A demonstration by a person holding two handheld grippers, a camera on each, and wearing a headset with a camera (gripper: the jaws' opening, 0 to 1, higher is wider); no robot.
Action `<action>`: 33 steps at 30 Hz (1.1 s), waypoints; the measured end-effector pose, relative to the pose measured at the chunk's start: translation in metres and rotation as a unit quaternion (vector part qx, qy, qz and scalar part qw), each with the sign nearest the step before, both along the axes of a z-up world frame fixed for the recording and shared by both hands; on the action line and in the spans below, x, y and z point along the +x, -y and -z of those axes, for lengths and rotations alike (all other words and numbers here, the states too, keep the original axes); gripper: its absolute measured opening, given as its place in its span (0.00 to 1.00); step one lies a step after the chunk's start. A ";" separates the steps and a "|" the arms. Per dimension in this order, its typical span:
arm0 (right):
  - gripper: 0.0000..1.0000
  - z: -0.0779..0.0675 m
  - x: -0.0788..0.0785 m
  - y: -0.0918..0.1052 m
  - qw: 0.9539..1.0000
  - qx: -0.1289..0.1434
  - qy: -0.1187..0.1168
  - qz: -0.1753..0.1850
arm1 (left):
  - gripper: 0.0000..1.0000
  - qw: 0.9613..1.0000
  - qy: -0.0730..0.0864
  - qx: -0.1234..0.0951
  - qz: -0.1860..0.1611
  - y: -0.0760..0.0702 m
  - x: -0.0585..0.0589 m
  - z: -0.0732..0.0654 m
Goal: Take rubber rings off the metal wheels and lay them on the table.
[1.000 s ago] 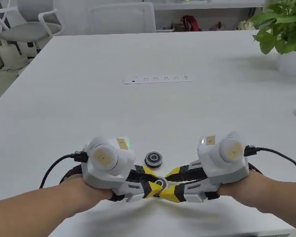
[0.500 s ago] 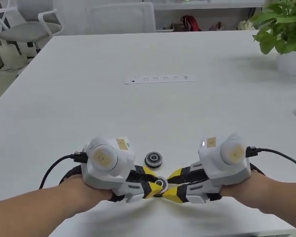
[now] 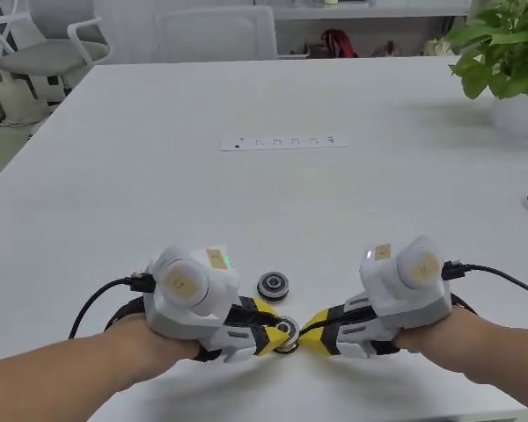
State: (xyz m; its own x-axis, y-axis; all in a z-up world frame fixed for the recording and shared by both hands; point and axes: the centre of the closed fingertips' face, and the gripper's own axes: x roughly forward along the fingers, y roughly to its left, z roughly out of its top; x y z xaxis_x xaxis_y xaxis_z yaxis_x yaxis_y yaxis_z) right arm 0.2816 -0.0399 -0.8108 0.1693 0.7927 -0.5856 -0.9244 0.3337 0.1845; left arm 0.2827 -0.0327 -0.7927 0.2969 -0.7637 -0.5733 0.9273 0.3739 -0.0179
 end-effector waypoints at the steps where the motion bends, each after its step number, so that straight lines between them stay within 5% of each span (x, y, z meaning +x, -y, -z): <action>1: 0.00 0.000 0.000 0.000 1.000 0.001 -0.004 0.004 | 0.13 1.000 0.000 0.000 0.000 0.000 0.000 0.000; 6: 0.00 0.000 0.002 0.002 0.999 0.012 -0.037 0.033 | 0.13 1.000 0.003 0.002 0.000 0.000 -0.001 0.000; 15: 0.00 -0.002 0.006 0.005 0.996 0.028 -0.054 0.058 | 0.13 1.000 0.008 0.008 0.006 0.000 -0.002 0.000; 19: 0.00 -0.010 0.012 0.006 0.992 0.058 -0.071 0.084 | 0.13 1.000 0.010 0.009 0.007 0.001 -0.002 0.000; 33: 0.00 -0.016 0.009 0.001 0.991 0.074 -0.075 0.081 | 0.12 1.000 0.020 0.015 0.010 0.002 -0.002 0.000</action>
